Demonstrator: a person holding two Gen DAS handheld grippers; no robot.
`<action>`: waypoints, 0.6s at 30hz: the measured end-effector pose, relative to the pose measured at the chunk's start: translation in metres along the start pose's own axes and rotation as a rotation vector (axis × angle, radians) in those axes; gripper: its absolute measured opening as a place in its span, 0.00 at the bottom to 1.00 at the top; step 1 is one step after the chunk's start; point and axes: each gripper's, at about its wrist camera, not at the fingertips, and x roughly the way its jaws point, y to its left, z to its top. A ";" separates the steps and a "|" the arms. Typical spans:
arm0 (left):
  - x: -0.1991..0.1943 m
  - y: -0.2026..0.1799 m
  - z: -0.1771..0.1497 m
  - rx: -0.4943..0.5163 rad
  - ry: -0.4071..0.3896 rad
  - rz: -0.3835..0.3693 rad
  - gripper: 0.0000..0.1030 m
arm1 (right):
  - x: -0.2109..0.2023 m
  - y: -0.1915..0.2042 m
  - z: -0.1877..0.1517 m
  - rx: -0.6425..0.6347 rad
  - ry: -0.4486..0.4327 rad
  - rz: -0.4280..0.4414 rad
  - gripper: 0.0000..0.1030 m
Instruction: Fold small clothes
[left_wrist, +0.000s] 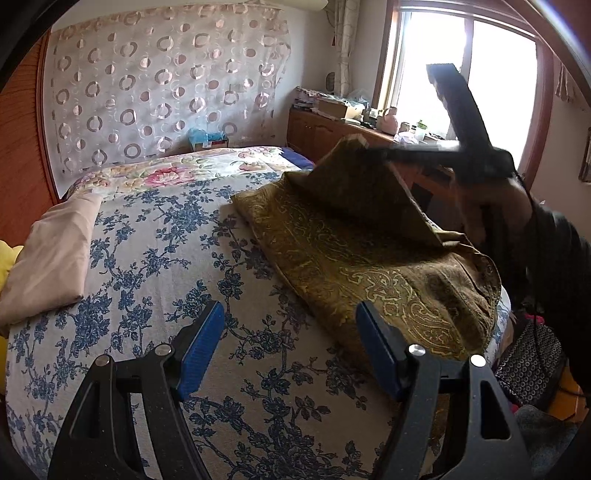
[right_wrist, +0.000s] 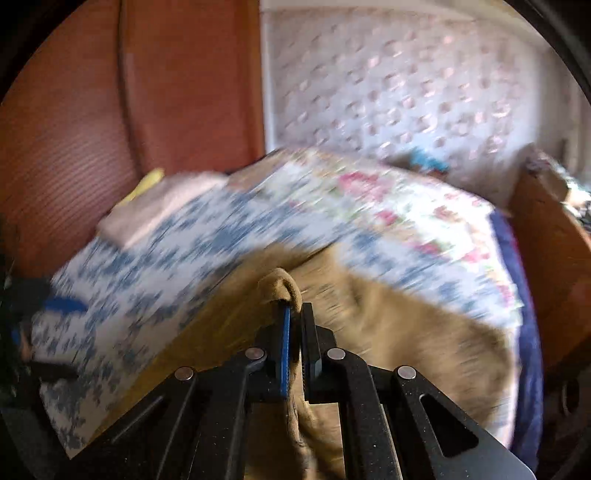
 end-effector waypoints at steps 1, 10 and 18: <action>0.000 0.000 0.000 0.000 0.000 -0.001 0.72 | -0.005 -0.011 0.005 0.011 -0.012 -0.033 0.05; -0.001 -0.002 -0.001 0.002 0.003 -0.008 0.72 | 0.010 -0.095 0.027 0.145 0.053 -0.337 0.05; 0.002 -0.002 -0.002 0.000 0.008 -0.013 0.72 | 0.016 -0.115 0.018 0.261 0.061 -0.475 0.28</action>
